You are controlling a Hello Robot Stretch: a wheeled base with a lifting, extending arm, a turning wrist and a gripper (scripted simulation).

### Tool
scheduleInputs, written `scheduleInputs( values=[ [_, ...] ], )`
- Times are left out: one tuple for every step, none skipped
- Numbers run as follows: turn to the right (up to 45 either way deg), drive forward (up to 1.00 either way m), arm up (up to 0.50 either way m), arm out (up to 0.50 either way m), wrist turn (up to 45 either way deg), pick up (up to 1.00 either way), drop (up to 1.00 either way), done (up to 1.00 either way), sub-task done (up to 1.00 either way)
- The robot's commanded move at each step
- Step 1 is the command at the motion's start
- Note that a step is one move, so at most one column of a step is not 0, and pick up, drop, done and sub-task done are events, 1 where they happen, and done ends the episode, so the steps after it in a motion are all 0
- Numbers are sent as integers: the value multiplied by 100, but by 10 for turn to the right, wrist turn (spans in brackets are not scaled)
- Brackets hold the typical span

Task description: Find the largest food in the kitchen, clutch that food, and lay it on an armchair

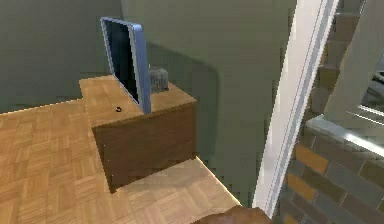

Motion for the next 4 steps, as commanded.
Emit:
scheduleInputs(
  values=[
    [-120,0,0,0,0,0,0,0,0],
    [0,85,0,0,0,0,0,0,0],
    [-450,0,0,0,0,0,0,0,0],
    [-120,0,0,0,0,0,0,0,0]
  ],
)
